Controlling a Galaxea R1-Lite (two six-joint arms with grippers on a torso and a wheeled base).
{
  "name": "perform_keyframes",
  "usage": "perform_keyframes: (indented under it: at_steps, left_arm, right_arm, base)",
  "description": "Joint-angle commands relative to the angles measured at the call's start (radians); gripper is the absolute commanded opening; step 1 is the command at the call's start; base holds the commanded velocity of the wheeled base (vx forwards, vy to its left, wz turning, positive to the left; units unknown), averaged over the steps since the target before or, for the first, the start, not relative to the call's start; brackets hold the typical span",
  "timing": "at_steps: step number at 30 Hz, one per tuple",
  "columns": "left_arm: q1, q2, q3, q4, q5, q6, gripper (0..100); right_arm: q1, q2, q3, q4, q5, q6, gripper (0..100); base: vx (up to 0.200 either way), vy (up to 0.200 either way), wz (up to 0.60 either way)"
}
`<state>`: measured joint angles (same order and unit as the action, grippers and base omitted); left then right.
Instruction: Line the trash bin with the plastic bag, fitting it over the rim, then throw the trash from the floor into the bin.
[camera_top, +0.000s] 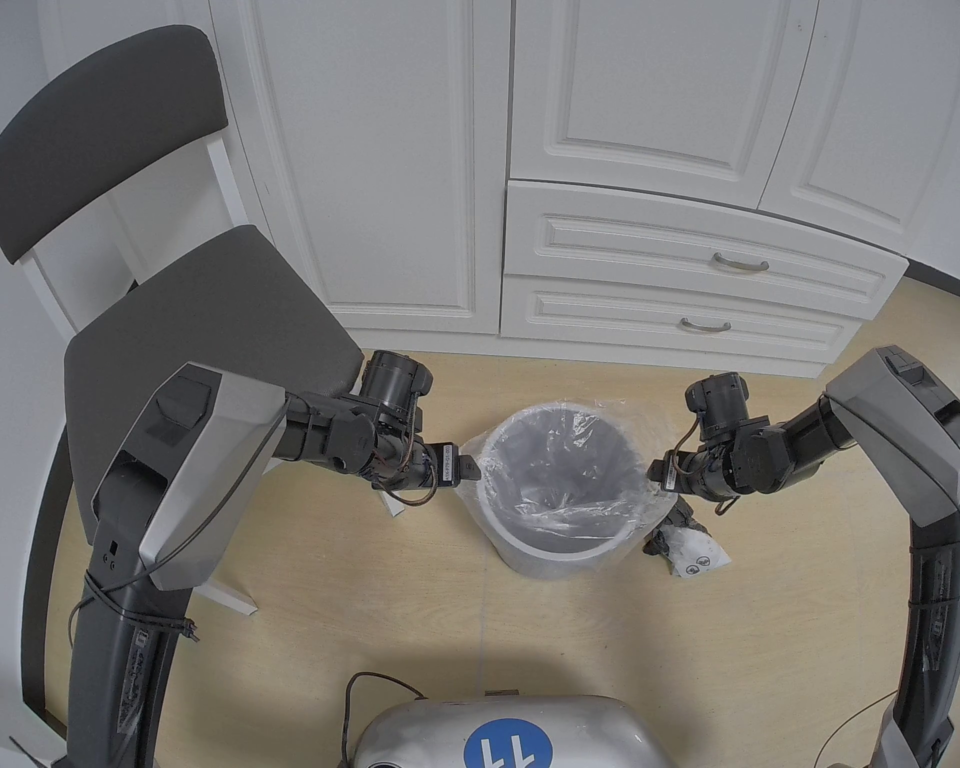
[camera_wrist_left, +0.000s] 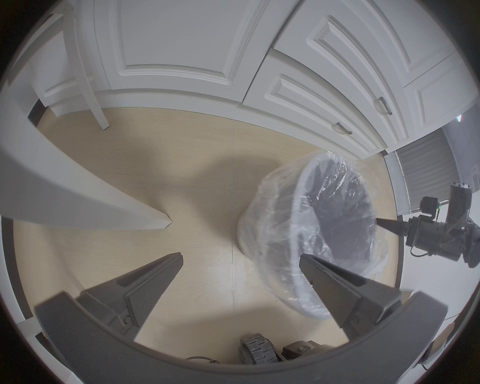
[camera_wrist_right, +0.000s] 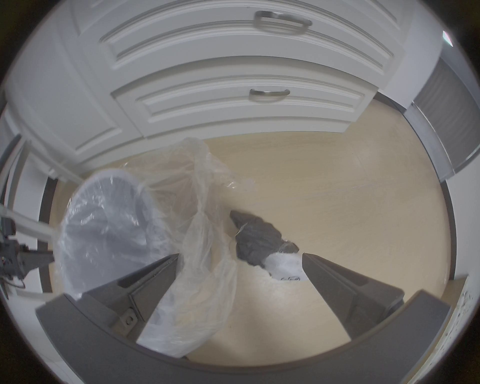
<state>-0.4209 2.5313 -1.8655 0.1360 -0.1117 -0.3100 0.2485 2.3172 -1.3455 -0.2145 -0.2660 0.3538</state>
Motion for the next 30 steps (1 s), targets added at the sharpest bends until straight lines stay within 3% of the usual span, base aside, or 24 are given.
perform_keyframes:
  at_steps: [1, 8, 14, 20, 30]
  left_arm:
    - [-0.010, -0.002, 0.006, 0.002, 0.000, -0.001, 100]
    - [-0.019, -0.005, 0.006, 0.002, 0.000, -0.001, 100]
    - [-0.055, -0.034, 0.031, 0.002, 0.053, -0.003, 100]
    - [-0.079, -0.045, 0.046, 0.002, 0.081, -0.003, 100]
    - [-0.111, -0.112, 0.121, 0.004, 0.086, 0.002, 100]
  right_arm:
    - [0.028, -0.010, 0.043, 0.004, 0.001, -0.016, 100]
    - [0.032, -0.022, 0.083, 0.001, 0.001, -0.053, 100]
    - [0.067, -0.062, 0.147, 0.000, 0.005, -0.092, 100]
    - [0.121, -0.084, 0.227, -0.002, 0.028, -0.136, 100]
    - [0.227, -0.053, 0.252, -0.006, 0.042, -0.121, 100]
  base:
    - [0.000, 0.000, 0.00]
    - [0.000, 0.000, 0.00]
    - [0.000, 0.000, 0.00]
    - [0.000, 0.000, 0.00]
    - [0.000, 0.000, 0.00]
